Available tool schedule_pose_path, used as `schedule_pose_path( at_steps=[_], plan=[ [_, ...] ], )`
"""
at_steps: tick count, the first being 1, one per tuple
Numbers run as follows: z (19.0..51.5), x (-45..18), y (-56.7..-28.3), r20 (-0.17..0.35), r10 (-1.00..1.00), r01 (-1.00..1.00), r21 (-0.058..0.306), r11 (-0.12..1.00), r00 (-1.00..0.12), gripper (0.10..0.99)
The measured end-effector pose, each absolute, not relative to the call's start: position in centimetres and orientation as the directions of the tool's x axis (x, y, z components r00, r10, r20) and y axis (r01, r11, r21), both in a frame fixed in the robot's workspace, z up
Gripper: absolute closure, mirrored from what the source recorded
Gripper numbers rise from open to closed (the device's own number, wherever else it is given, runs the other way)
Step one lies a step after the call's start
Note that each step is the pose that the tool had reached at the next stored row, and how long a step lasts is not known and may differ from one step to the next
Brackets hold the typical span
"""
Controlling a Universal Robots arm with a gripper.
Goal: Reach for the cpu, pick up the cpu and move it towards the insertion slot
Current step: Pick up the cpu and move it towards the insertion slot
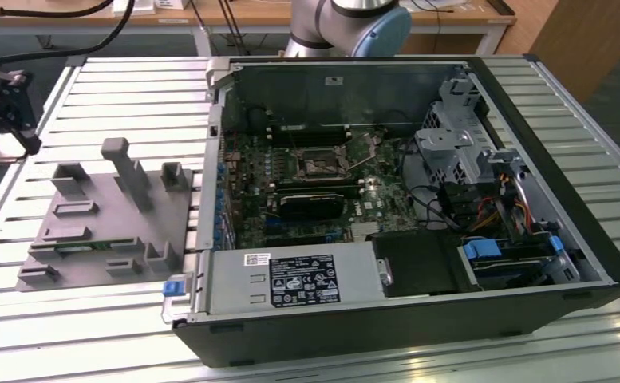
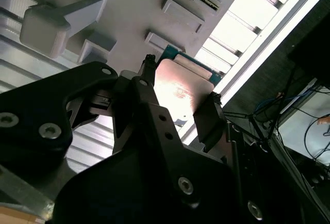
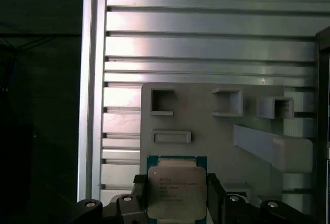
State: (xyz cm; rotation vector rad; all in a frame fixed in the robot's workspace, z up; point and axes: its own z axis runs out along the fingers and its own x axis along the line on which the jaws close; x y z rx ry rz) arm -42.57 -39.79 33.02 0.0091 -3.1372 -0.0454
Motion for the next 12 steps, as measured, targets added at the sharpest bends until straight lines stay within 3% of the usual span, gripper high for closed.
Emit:
schedule_pose_path(
  at_steps=[12],
  plan=[
    [35.2, -42.6, -39.7, 0.004, -0.006, -0.006, 0.025, 1.0, -1.0, 0.541]
  ],
)
